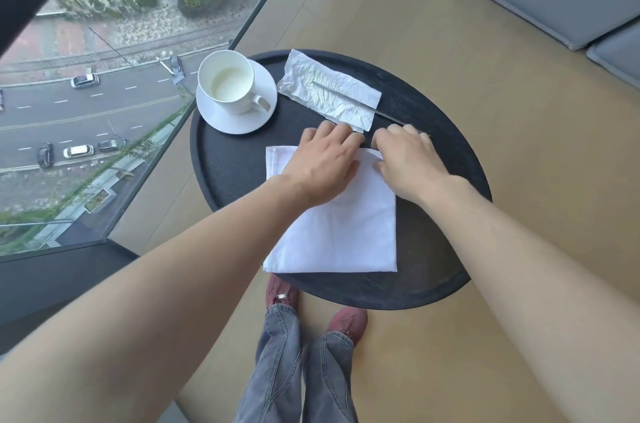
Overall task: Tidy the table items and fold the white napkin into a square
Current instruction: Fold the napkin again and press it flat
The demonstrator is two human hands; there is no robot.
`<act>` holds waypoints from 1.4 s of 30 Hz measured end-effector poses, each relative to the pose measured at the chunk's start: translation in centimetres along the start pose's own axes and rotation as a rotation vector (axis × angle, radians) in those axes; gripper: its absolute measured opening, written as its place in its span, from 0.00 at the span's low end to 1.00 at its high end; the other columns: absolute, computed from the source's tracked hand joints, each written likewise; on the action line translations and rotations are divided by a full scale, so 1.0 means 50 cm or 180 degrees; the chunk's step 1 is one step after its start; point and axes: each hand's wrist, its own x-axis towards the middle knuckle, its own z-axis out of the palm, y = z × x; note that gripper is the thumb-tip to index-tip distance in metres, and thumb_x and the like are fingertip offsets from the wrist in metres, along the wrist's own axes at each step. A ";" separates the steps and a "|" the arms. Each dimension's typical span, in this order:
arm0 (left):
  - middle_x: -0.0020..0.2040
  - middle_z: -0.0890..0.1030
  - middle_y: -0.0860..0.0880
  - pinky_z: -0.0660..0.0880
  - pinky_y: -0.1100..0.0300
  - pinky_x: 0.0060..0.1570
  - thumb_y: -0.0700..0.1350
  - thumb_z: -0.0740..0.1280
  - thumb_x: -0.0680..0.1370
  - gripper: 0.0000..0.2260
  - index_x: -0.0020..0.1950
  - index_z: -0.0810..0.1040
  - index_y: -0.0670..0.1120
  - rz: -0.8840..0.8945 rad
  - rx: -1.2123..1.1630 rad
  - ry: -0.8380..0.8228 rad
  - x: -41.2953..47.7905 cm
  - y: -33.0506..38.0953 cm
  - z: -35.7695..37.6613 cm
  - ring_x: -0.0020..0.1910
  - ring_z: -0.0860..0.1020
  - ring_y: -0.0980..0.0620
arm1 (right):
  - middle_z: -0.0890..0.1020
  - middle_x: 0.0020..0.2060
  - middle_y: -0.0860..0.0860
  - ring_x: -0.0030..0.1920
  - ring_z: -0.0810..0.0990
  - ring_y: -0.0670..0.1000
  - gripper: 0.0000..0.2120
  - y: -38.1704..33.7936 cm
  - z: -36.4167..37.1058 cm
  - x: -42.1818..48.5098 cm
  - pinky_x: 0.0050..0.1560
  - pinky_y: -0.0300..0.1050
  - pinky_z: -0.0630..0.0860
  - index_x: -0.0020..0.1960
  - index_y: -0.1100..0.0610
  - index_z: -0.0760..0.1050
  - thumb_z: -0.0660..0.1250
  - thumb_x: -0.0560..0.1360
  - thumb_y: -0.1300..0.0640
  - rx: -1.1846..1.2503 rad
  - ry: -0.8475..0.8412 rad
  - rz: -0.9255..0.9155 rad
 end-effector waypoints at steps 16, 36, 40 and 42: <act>0.32 0.69 0.51 0.61 0.56 0.30 0.54 0.73 0.78 0.14 0.41 0.77 0.46 -0.0361 -0.2329 -0.0037 -0.070 -0.085 -0.261 0.30 0.66 0.55 | 0.83 0.41 0.50 0.45 0.81 0.49 0.09 0.149 -0.136 -0.128 0.50 0.41 0.78 0.43 0.54 0.78 0.76 0.69 0.52 0.5128 -0.0148 0.0005; 0.43 0.78 0.48 0.70 0.59 0.41 0.52 0.61 0.84 0.08 0.54 0.75 0.49 -0.1383 -0.3028 0.0329 -0.343 0.014 -0.019 0.41 0.73 0.55 | 0.76 0.41 0.47 0.39 0.71 0.41 0.08 0.010 0.102 -0.298 0.39 0.35 0.67 0.49 0.54 0.70 0.58 0.85 0.51 0.3371 0.0489 0.0890; 0.40 0.77 0.51 0.69 0.62 0.38 0.53 0.58 0.86 0.08 0.52 0.71 0.51 -0.1697 -0.2602 0.0364 -0.309 0.025 -0.016 0.38 0.73 0.57 | 0.77 0.42 0.49 0.42 0.75 0.46 0.09 0.001 0.101 -0.276 0.41 0.43 0.70 0.52 0.55 0.67 0.55 0.85 0.50 0.2932 0.0513 0.1033; 0.40 0.77 0.50 0.68 0.63 0.38 0.54 0.57 0.86 0.10 0.51 0.68 0.49 -0.1828 -0.2426 0.0381 -0.285 0.025 -0.017 0.40 0.74 0.55 | 0.78 0.43 0.51 0.42 0.75 0.54 0.10 0.001 0.091 -0.258 0.41 0.51 0.70 0.53 0.56 0.66 0.54 0.85 0.50 0.2792 0.0597 0.1038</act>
